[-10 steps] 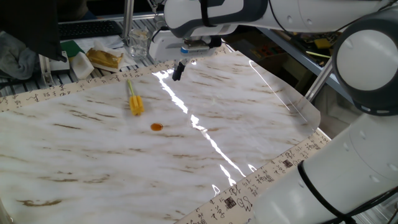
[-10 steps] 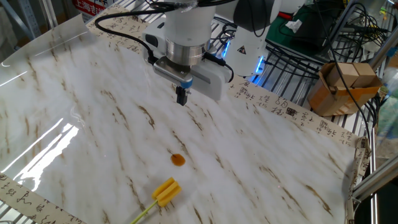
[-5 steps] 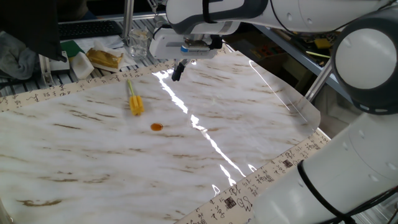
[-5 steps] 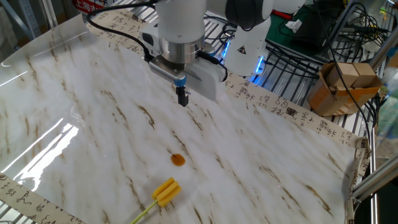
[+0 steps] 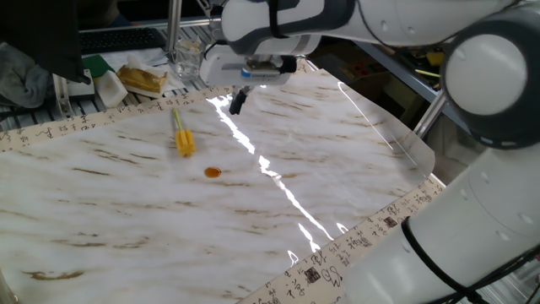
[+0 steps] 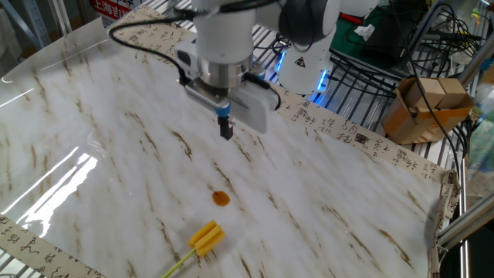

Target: Clean the tabletop with a sponge

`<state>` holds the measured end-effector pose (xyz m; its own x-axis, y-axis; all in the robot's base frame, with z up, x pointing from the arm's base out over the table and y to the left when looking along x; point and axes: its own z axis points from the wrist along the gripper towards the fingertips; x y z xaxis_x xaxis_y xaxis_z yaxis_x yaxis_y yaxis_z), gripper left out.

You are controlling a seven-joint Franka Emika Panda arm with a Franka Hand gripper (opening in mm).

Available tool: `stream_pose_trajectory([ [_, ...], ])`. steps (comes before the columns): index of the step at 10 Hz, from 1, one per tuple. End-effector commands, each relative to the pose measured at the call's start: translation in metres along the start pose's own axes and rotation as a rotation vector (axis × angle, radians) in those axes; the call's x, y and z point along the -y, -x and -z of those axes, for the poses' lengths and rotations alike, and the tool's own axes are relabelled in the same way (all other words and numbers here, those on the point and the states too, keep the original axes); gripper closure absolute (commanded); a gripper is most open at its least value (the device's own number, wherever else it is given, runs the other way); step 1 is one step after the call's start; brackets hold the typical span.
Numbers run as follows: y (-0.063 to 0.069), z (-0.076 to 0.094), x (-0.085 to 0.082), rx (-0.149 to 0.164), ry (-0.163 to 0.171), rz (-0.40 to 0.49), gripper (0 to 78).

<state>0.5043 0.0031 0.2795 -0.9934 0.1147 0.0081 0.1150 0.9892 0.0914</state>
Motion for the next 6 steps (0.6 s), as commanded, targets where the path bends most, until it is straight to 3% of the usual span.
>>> stream_pose_trajectory([
  [1,0.0208,-0.0147,-0.0026,0.004,0.000,-0.020,77.6],
  [6,0.0292,-0.0231,-0.0025,-0.016,-0.012,-0.057,77.6],
])
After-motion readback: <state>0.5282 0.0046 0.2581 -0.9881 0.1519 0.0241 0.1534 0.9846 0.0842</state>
